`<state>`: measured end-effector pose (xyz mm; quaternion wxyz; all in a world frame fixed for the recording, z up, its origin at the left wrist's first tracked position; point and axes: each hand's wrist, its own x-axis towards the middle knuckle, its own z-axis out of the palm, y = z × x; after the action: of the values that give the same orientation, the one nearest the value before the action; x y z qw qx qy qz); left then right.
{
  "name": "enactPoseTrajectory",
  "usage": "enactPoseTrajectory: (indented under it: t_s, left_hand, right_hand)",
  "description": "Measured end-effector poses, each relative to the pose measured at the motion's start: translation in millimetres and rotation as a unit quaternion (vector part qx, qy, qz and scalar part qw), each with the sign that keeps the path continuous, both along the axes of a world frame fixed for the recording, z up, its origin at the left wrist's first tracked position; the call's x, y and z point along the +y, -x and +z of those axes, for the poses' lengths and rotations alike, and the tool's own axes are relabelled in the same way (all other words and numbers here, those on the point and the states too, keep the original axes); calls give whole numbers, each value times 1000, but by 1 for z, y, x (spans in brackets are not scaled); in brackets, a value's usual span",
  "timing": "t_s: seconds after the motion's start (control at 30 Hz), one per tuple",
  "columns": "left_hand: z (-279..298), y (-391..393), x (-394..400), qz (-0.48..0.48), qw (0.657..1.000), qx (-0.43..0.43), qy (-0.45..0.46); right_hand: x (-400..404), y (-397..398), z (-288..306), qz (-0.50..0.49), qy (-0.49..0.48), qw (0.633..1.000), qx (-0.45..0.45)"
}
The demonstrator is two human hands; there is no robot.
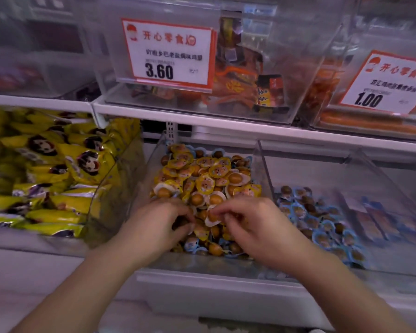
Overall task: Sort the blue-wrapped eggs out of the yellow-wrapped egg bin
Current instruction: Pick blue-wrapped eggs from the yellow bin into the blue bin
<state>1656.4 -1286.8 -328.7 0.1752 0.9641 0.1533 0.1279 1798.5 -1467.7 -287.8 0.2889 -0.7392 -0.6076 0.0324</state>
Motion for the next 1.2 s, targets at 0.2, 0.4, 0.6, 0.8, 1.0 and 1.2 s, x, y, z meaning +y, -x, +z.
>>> enactPoseTrajectory:
  t_s: [0.2,0.4,0.6,0.8,1.0,1.2]
  left_hand:
    - [-2,3,-3,-10,998,-37,-45]
    - [-4,4,-2,-36,994,77,-66]
    - [1,-7,-2,-9,983,160,-92]
    - [-1,-3,0,9,997,51,-59]
    - [-2,-2,-5,86,986,-115,90]
    - [5,-10,-11,134,925,-257,247]
  right_hand:
    - [17,0,-17,23,294,951,-97]
    - [27,-13,-15,31,405,910,-88]
    - [36,-11,-15,48,447,885,-122]
    - [36,-12,-13,36,415,901,-122]
    - [38,-16,-11,-9,314,949,17]
    - [35,-21,-6,-67,100,959,257]
